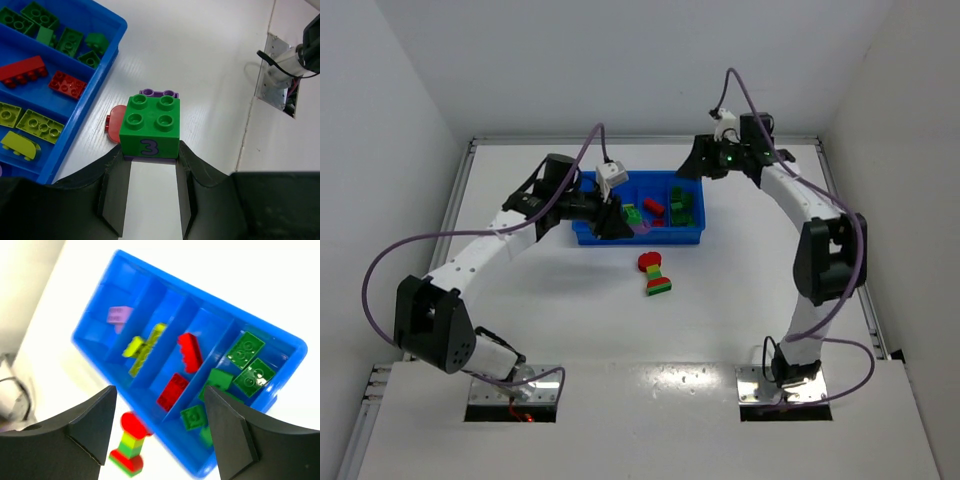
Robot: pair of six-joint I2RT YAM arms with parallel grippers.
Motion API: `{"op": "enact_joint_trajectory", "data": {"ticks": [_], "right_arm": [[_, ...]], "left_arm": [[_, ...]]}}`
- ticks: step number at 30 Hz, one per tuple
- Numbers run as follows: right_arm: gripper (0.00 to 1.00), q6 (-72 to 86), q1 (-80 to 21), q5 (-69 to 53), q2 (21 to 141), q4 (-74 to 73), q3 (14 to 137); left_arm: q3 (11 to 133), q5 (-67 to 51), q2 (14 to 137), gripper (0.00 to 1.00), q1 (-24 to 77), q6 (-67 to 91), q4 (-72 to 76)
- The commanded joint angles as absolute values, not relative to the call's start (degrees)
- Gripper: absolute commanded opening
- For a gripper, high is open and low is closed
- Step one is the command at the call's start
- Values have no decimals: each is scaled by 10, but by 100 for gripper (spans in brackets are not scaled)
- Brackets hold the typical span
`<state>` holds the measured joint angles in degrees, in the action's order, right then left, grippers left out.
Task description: Sort the legos into containers by color
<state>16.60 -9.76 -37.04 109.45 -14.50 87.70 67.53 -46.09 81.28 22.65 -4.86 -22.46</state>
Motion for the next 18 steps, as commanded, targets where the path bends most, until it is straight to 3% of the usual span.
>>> {"op": "enact_joint_trajectory", "data": {"ticks": [1, 6, 9, 18], "right_arm": [[71, 131, -87, -450, 1013, -132, 860], [74, 166, -95, -689, 993, -85, 840], [78, 226, -118, -763, 981, -23, 798], [81, 240, -167, -842, 960, 13, 763]], "left_arm": [[689, -493, 818, 9, 219, -80, -225], [707, -570, 838, 9, 224, -97, -239], [727, -606, 854, 9, 229, -103, -246], [792, -664, 903, 9, 229, -70, -258]]}}
